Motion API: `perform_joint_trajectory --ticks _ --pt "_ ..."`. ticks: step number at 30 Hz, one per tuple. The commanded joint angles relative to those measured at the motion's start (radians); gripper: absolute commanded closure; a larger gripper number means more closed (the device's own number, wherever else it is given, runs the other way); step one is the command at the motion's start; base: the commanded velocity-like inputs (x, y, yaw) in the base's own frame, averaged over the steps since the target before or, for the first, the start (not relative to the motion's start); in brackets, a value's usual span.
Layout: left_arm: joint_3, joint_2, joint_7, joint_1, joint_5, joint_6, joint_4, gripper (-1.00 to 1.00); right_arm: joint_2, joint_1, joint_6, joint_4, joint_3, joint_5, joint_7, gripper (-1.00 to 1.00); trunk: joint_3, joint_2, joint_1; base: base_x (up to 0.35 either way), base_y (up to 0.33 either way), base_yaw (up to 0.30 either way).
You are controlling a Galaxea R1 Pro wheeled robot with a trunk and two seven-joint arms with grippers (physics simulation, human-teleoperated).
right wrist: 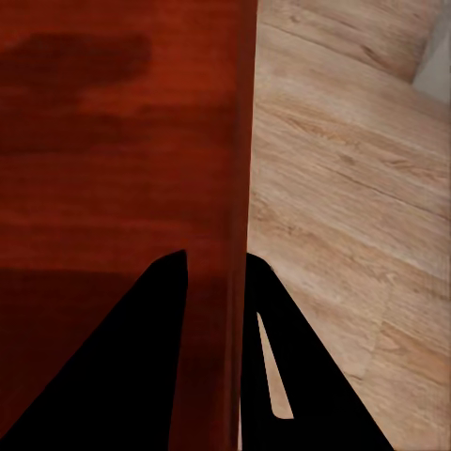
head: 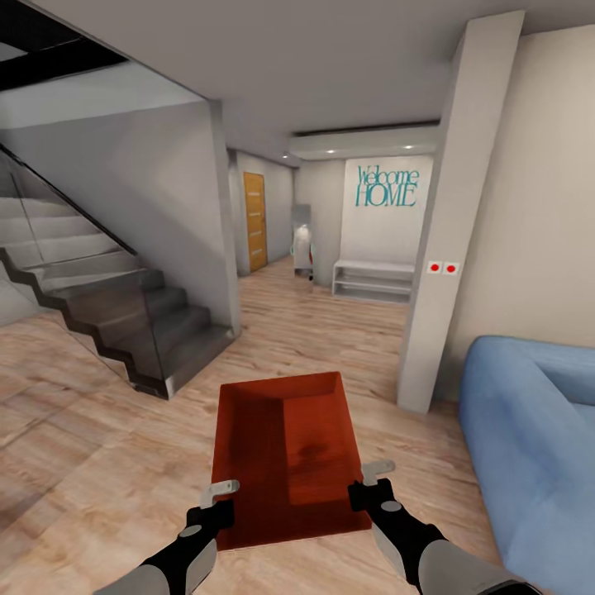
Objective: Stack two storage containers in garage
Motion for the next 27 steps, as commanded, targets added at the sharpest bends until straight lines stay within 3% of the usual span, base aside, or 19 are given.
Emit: perform_joint_trajectory --ticks 1,27 --pt "0.065 0.0 0.032 -0.001 0.013 -0.005 0.003 1.0 0.006 -0.001 -0.084 -0.012 -0.036 -0.07 0.0 1.0 -0.002 -0.001 0.001 0.322 0.0 0.023" --pt "0.065 0.0 0.032 -0.001 0.013 -0.005 0.003 1.0 0.006 -0.001 -0.083 -0.012 -0.035 -0.07 0.001 1.0 -0.001 -0.001 0.001 0.322 0.0 0.002"
